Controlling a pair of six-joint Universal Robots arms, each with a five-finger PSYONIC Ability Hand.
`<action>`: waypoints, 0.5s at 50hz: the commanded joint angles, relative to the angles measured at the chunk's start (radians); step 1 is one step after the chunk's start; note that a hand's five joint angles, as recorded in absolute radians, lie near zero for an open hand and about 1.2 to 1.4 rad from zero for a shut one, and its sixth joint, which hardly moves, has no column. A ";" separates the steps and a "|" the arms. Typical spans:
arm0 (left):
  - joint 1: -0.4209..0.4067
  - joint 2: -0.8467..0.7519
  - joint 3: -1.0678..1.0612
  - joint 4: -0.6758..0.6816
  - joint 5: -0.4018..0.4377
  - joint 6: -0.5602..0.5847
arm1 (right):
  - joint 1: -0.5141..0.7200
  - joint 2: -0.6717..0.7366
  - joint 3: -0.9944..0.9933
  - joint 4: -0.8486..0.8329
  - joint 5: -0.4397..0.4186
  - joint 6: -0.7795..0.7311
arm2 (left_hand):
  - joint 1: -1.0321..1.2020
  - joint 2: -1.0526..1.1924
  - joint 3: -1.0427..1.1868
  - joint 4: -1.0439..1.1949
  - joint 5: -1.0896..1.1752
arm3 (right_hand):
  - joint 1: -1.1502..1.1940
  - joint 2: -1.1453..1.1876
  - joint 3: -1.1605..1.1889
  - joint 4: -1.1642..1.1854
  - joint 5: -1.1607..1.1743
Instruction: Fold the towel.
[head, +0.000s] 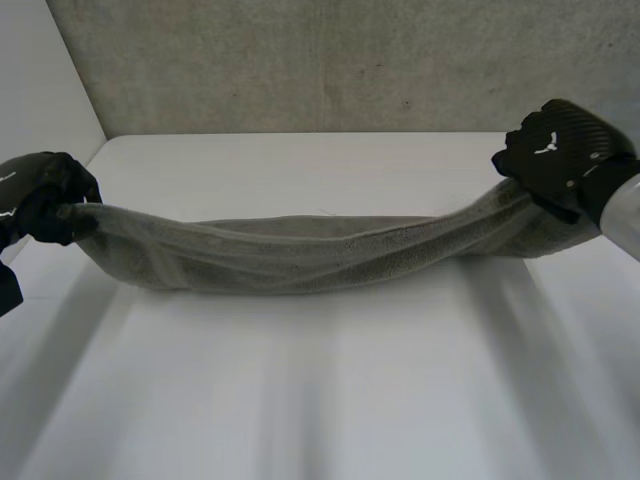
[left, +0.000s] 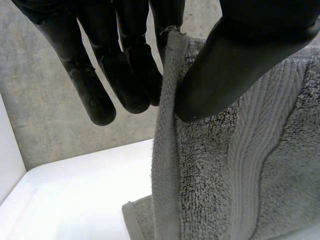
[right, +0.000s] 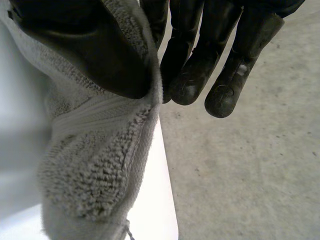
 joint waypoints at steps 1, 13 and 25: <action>-0.051 -0.147 0.012 0.141 -0.016 -0.002 | 0.014 0.203 -0.124 -0.008 0.006 -0.012 | 0.109 0.052 0.054 0.033 0.093 | 0.061 0.056 0.046 0.050 0.042; -0.172 -0.541 0.325 0.221 -0.141 -0.071 | 0.098 0.623 -0.504 -0.040 0.141 -0.001 | 0.109 0.052 0.054 0.033 0.093 | 0.061 0.056 0.046 0.050 0.042; -0.210 -0.803 0.620 0.211 -0.290 -0.075 | 0.134 0.977 -0.883 -0.058 0.266 -0.005 | 0.109 0.052 0.054 0.033 0.093 | 0.036 0.031 0.021 0.024 0.016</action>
